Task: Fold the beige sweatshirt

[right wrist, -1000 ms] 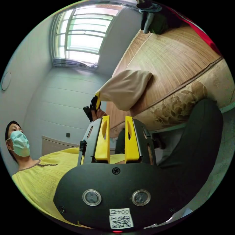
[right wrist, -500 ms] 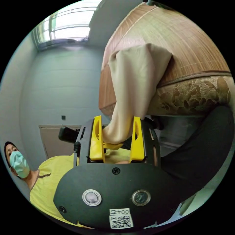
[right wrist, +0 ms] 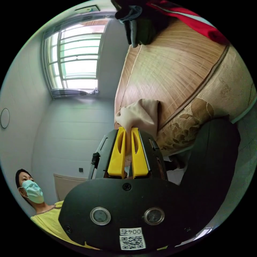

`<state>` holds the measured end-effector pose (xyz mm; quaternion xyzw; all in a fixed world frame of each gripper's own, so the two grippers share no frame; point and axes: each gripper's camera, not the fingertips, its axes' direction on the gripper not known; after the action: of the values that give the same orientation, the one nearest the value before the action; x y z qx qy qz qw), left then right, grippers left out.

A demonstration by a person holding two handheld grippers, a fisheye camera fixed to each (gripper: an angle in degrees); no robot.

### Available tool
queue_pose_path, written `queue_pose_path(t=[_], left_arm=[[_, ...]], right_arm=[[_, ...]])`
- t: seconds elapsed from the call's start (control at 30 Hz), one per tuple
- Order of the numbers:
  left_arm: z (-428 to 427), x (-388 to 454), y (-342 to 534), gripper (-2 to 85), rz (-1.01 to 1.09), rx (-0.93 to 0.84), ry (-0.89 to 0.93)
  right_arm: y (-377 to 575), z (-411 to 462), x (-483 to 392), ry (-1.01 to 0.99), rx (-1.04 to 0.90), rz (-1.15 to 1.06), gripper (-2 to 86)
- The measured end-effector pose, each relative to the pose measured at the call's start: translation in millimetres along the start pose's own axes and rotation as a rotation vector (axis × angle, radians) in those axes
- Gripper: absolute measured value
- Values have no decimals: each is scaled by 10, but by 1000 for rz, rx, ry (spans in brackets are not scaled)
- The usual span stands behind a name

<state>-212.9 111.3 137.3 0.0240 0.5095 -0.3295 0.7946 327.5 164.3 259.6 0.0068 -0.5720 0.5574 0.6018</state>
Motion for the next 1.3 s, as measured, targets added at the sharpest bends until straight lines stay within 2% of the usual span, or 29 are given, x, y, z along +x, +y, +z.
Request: queue_pose_path(t=[0.13,0.27,0.4,0.47,0.53,0.6,0.67,0.8,0.87,0.97,1.1,1.23,1.3], left_arm=[[-229,-979,-232,136,-211,52,-81],[-205,-1650,-492,139,-393,50,52],[-16,-1845,-693,135,-421,8,79],[140,-1934,-740,106,-449,-22,139],[123,-1952,-723,65,-465,-9,134],[-78,-1805,-720,43,-423,75,54],[-468,-1539,-741,35,-364,222,126],[-1239,-1118,-769,30,-223,339,194],[-1674,-1162,-619,30,-262,382,284],[-2044,-1295,-259,30,-339,467,378],[-2152,-1382,30,30,-379,524,459],[-2246,-1521,-221,29,-450,507,411],[-2536,-1369,-525,29,-380,558,398]], right_arm=[[145,-56,129,-28,24,35,43],[281,15,215,-38,5,43,44],[395,98,251,-36,-6,39,44],[472,154,224,-23,-12,14,44],[525,181,148,-4,-12,-28,44],[574,155,7,14,19,-92,43],[609,29,-276,15,92,-207,42],[664,-271,-737,46,214,-372,41],[728,-384,-837,22,242,-402,40],[874,-420,-771,-132,245,-367,39],[973,-219,-837,-169,201,-376,38],[578,308,-1186,-164,89,-371,38],[316,646,-1633,-117,14,-436,38]])
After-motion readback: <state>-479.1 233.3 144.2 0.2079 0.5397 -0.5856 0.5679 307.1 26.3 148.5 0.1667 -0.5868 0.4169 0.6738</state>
